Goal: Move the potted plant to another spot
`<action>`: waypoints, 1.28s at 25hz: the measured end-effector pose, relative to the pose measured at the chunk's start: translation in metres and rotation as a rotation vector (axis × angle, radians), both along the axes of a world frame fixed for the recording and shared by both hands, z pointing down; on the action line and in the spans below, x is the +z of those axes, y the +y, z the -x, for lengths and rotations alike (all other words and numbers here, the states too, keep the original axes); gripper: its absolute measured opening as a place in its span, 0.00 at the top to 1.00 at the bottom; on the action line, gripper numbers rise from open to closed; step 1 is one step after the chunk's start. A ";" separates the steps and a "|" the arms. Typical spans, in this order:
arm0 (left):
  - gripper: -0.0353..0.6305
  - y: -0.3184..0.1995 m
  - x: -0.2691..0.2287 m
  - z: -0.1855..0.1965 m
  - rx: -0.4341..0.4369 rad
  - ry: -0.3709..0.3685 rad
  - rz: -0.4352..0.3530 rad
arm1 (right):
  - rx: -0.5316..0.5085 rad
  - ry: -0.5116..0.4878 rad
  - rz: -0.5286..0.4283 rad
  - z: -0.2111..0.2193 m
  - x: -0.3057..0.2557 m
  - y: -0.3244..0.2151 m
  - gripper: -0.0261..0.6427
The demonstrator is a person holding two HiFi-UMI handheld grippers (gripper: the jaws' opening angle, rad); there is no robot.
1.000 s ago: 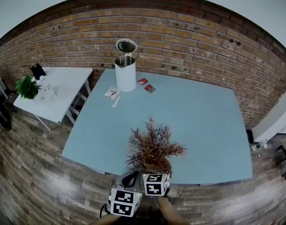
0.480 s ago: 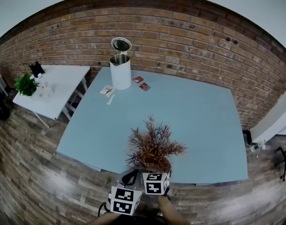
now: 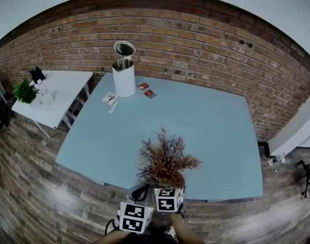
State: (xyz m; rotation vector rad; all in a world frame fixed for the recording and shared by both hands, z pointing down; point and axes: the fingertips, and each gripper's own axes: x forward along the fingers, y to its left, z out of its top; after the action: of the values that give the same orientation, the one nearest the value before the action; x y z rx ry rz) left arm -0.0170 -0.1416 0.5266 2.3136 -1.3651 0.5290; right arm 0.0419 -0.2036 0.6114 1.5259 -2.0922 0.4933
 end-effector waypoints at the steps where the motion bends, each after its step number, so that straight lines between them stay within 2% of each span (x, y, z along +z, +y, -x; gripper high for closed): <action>1: 0.95 0.000 0.000 -0.003 0.001 -0.004 -0.003 | 0.001 -0.001 -0.001 -0.004 0.000 0.001 0.28; 32: 0.95 0.009 0.001 -0.115 0.034 -0.010 -0.006 | 0.023 -0.006 -0.009 -0.114 -0.002 0.013 0.28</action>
State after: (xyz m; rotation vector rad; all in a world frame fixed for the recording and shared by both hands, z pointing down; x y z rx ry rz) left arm 0.0980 -0.1330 0.5278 2.3463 -1.3354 0.5479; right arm 0.1557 -0.1902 0.6096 1.5570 -2.0862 0.4985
